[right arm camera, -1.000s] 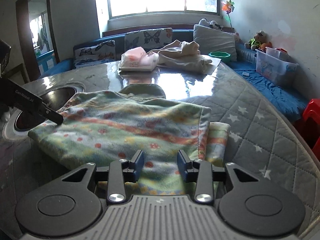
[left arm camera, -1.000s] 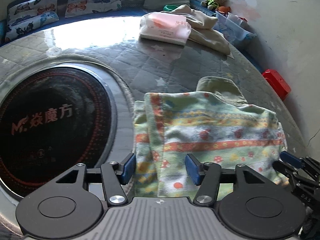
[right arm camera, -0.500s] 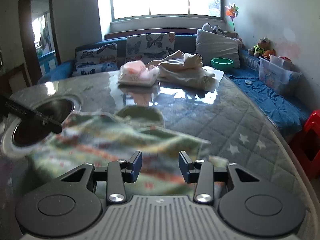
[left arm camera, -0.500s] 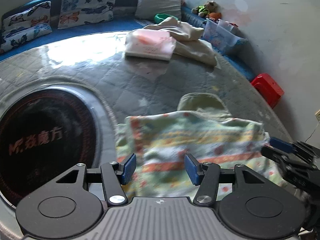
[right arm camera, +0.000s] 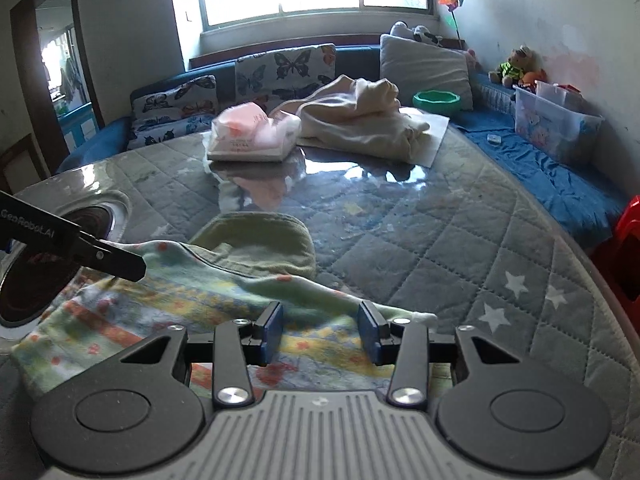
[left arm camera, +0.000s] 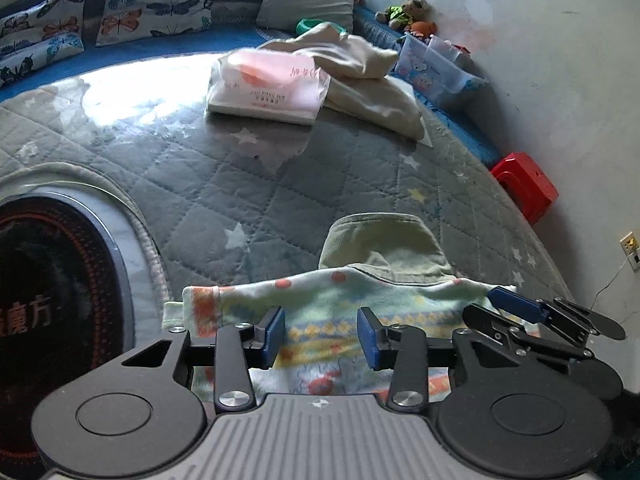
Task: Fold clothes
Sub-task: 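Lay the folded shirt down with both grippers and open them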
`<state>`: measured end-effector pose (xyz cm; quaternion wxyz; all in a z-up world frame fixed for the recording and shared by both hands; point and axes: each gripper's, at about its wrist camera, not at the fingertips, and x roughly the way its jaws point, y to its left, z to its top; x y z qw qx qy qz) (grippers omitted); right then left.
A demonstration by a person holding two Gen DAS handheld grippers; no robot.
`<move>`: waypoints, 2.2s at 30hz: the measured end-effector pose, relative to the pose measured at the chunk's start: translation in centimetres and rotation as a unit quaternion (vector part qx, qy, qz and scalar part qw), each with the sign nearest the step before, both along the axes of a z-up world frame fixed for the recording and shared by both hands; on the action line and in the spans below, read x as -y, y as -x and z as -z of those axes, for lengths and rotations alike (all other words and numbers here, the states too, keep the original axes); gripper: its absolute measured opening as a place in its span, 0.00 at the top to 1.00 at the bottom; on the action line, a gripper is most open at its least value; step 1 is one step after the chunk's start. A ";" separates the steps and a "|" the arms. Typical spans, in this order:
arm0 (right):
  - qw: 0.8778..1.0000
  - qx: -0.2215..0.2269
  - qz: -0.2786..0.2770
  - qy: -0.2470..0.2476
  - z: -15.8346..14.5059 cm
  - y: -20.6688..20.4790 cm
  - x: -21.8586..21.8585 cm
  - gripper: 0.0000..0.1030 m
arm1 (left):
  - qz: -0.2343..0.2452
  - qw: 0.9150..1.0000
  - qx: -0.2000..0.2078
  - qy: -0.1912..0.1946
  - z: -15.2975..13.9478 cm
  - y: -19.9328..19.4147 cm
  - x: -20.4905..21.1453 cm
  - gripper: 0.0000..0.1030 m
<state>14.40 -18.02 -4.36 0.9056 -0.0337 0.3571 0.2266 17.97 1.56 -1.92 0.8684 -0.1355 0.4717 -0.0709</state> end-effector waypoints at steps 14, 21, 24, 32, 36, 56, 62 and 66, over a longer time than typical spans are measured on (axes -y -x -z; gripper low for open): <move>1.000 0.013 -0.020 -0.004 -0.4 1.1 -1.0 0.45 | 0.008 1.000 0.007 -0.005 0.1 -0.3 0.6 0.57; 0.999 0.021 -0.050 -0.002 -1.0 3.9 -2.0 0.41 | 0.021 0.999 0.023 -0.023 -1.0 2.2 0.8 0.54; 0.998 0.023 -0.065 0.002 -0.8 5.5 -2.3 0.40 | 0.030 0.998 0.030 -0.036 -1.3 3.9 0.9 0.54; 0.996 0.038 -0.080 0.017 -0.7 9.8 -2.3 0.37 | 0.046 0.995 0.043 -0.075 -0.7 8.5 0.8 0.54; 0.996 0.035 -0.081 0.022 -0.5 11.0 -1.7 0.36 | 0.049 0.994 0.046 -0.084 -0.3 10.3 0.7 0.53; 0.999 0.033 -0.038 0.005 -0.5 14.0 0.6 0.05 | 0.020 0.994 0.073 -0.084 -1.0 15.7 -0.2 0.21; 0.998 0.043 -0.038 0.000 -0.7 14.9 0.4 0.00 | 0.014 0.992 0.092 -0.086 -1.4 17.4 0.0 0.12; 0.999 0.037 -0.032 -0.009 -0.6 15.2 0.5 0.00 | 0.011 0.991 0.099 -0.094 -1.6 18.5 0.1 0.08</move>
